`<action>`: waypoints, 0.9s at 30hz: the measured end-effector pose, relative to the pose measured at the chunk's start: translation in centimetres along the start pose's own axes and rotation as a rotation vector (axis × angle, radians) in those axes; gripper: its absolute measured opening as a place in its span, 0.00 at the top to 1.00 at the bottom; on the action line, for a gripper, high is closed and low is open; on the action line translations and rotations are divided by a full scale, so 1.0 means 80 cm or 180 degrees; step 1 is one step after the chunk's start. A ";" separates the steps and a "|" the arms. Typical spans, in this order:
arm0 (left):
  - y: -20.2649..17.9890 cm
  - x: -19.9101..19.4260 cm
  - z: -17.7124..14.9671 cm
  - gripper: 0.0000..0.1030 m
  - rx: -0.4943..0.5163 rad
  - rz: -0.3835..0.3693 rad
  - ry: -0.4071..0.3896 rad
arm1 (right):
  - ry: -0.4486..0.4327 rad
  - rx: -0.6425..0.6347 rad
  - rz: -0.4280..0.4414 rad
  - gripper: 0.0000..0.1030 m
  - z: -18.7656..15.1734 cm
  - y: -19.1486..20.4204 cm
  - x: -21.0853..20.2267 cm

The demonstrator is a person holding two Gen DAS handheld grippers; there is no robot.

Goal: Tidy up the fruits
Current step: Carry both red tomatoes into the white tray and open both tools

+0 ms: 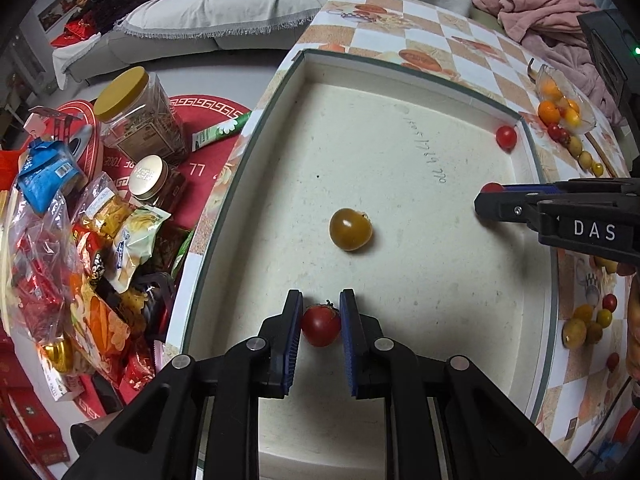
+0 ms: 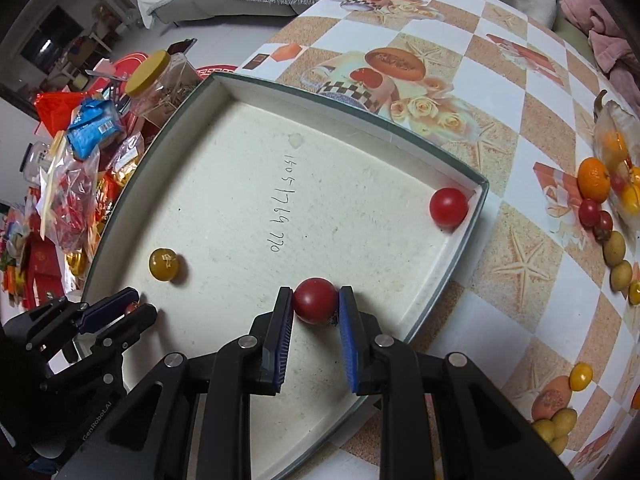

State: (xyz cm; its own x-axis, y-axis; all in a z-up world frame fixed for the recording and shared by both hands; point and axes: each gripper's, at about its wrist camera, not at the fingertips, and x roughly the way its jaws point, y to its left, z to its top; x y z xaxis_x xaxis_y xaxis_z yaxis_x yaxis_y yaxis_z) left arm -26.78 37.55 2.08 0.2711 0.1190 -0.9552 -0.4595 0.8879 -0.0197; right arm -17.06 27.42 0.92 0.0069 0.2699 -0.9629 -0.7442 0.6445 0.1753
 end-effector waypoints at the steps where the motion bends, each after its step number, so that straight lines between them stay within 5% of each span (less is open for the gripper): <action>1: 0.000 0.001 -0.001 0.79 0.0010 0.0016 0.0010 | -0.0006 -0.0005 0.0000 0.75 0.000 0.000 0.000; 3: -0.001 0.001 -0.002 0.75 0.0030 0.0046 -0.0002 | 0.0003 -0.0020 0.0015 0.70 0.001 0.001 0.000; 6: 0.000 -0.001 -0.002 0.25 0.0042 0.0098 -0.0031 | 0.0005 -0.0046 0.0043 0.41 0.004 0.006 0.001; 12: -0.003 0.000 0.001 0.24 0.0127 0.0164 -0.0010 | -0.0088 0.0040 0.0181 0.21 0.012 0.008 -0.007; 27: -0.078 -0.029 0.038 0.24 0.0560 0.0025 -0.0216 | -0.0519 0.0705 0.0015 0.16 -0.018 -0.085 -0.078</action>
State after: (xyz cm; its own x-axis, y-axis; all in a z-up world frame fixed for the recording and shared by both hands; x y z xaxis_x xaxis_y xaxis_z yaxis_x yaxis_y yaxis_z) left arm -21.99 33.09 5.30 0.3272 0.1505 -0.9329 -0.3085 0.9502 0.0451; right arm -13.02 20.31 5.43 0.1245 0.3734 -0.9193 -0.5804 0.7789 0.2378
